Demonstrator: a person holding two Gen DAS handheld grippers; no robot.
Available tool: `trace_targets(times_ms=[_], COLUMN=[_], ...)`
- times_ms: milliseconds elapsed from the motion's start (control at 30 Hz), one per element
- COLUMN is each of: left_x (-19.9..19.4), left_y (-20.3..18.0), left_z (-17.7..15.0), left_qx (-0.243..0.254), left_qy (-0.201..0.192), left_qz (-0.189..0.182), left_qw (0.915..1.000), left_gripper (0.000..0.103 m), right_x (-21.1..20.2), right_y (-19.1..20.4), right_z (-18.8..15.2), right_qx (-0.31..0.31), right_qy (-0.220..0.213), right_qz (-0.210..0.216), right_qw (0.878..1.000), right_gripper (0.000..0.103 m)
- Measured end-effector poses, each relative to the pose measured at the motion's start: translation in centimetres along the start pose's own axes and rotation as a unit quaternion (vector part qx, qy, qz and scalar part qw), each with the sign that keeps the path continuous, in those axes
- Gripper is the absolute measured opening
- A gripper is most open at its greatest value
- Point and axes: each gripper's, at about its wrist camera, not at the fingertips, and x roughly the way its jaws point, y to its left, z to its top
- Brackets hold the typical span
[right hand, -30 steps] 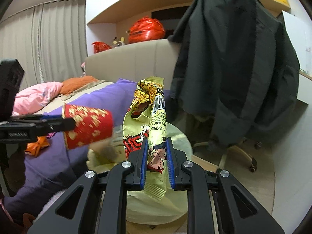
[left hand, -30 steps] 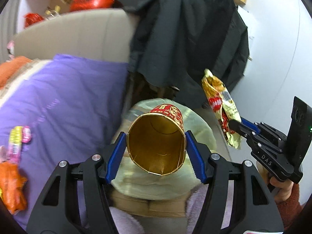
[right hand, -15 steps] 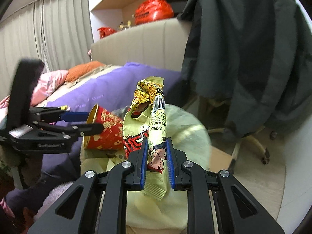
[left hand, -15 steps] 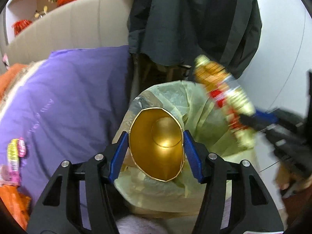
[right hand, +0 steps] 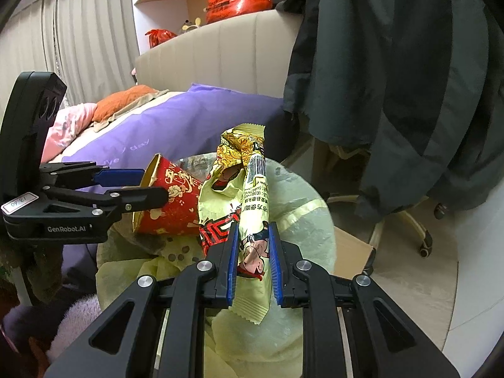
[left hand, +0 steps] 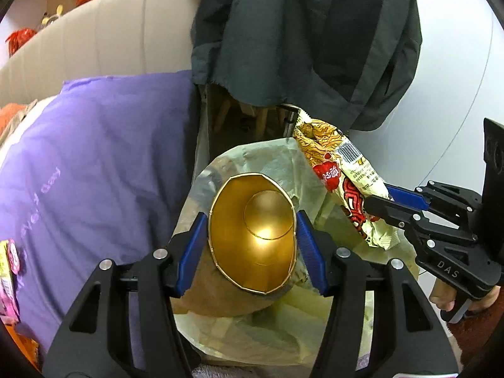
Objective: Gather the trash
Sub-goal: 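Carry the red cup and candy wrapper to the yellow trash bag and release both, then move both tools back to the wrappers on the bed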
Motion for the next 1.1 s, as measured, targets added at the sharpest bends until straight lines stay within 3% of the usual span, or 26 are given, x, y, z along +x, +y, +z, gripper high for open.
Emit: trace_targets(times_ms=[100, 233, 333, 400, 700, 967, 1100], left_x=[-0.1, -0.8, -1.8, -2.7, -6.3, -10.7, -13.8], left_y=[0.7, 2.7, 3.5, 3.4, 2.7, 4.0, 6.0], left_z=[-0.2, 0.0, 0.3, 0.5, -1.0, -2.5, -3.8], left_qx=[-0.020, -0.080, -0.095, -0.091, -0.060, -0.064, -0.079], left_qy=[0.005, 0.001, -0.006, -0.016, -0.039, -0.071, -0.089], left_qz=[-0.024, -0.090, -0.098, -0.091, 0.000, 0.038, 0.063], left_qw=[0.9995, 0.9927, 0.9906, 0.9915, 0.9974, 0.9947, 0.9909], left_gripper=[0.059, 0.066, 0.070, 0.075, 0.077, 0.077, 0.077], right_x=[0.5, 0.6, 0.7, 0.6, -0.1, -2.9, -4.4], right_y=[0.2, 0.2, -0.2, 0.0, 0.8, 2.5, 5.1], right_z=[0.0, 0.2, 0.3, 0.3, 0.4, 1.3, 2.2], right_qx=[-0.002, 0.007, 0.022, 0.021, 0.025, 0.027, 0.012], right_qy=[0.004, -0.001, -0.013, -0.019, -0.021, -0.051, -0.072], right_qz=[0.002, 0.002, 0.020, 0.025, 0.010, 0.005, 0.019], right_qw=[1.000, 1.000, 0.999, 0.999, 0.999, 0.998, 0.997], right_gripper=[0.018, 0.019, 0.027, 0.042, 0.050, 0.056, 0.064])
